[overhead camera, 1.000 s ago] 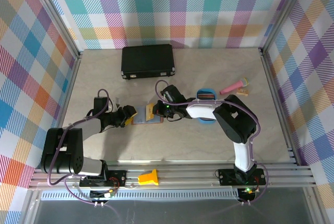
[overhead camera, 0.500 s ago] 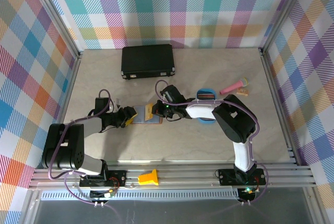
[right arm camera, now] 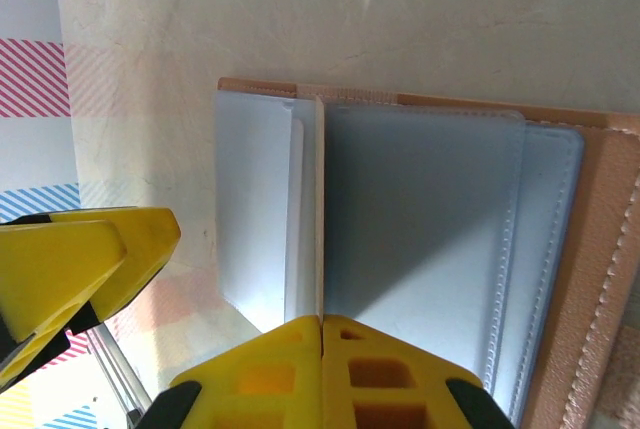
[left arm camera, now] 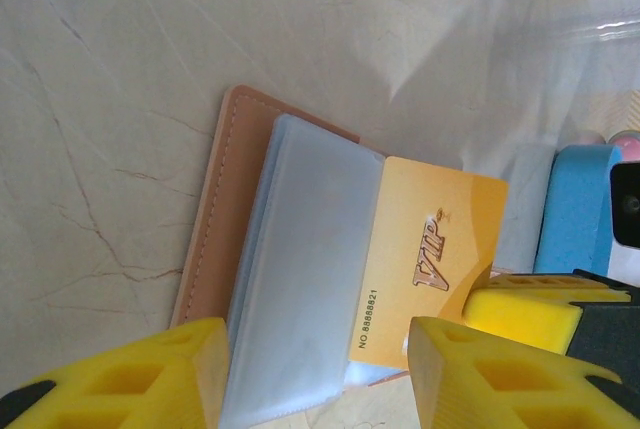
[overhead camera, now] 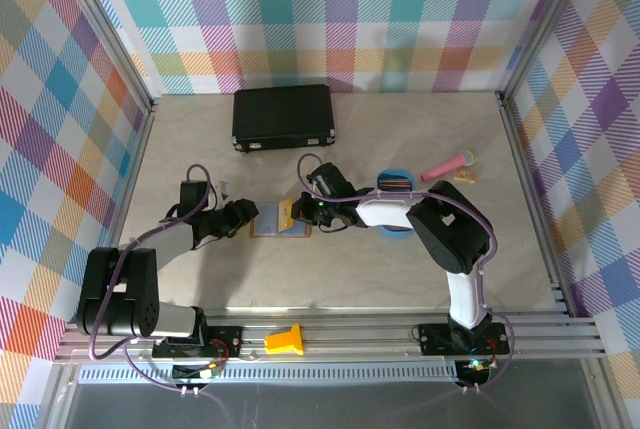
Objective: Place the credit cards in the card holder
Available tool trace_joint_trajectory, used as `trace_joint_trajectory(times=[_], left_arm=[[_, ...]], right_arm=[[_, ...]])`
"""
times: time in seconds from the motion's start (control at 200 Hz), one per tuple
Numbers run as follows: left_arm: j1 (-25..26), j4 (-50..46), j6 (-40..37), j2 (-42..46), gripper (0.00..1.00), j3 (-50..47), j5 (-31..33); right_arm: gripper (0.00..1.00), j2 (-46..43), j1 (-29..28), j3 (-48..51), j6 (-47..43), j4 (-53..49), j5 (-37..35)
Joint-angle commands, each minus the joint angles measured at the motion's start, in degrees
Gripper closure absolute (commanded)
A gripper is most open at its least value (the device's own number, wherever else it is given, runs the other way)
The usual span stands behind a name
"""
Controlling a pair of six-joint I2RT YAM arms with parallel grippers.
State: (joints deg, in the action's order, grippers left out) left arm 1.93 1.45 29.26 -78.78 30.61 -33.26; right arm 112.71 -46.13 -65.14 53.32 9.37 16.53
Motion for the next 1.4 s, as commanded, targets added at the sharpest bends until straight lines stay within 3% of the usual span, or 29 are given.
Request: trace_joint_trajectory(times=[0.0,0.145,0.545,0.745,1.395], left_arm=[[0.9,-0.7,-1.5,-0.9,0.50,0.9,1.1],[1.5,1.0,-1.0,-3.0,0.50,1.1,0.1],[3.2,-3.6,-1.1,-5.1,0.54,2.0,4.9],[3.3,-0.8,1.4,-6.4,0.54,-0.2,3.3],[5.3,-3.7,3.4,-2.8,0.54,-1.4,4.7]], right_arm=[[1.00,-1.2,0.1,-0.2,-0.7,0.0,0.4],[1.00,-1.1,0.2,0.0,-0.7,0.0,0.5],[1.00,-1.9,0.3,0.5,-1.2,0.3,-0.2],[1.00,-2.0,0.3,1.0,-1.4,0.9,-0.2],[1.00,-2.6,0.3,1.8,-0.9,2.6,0.1]])
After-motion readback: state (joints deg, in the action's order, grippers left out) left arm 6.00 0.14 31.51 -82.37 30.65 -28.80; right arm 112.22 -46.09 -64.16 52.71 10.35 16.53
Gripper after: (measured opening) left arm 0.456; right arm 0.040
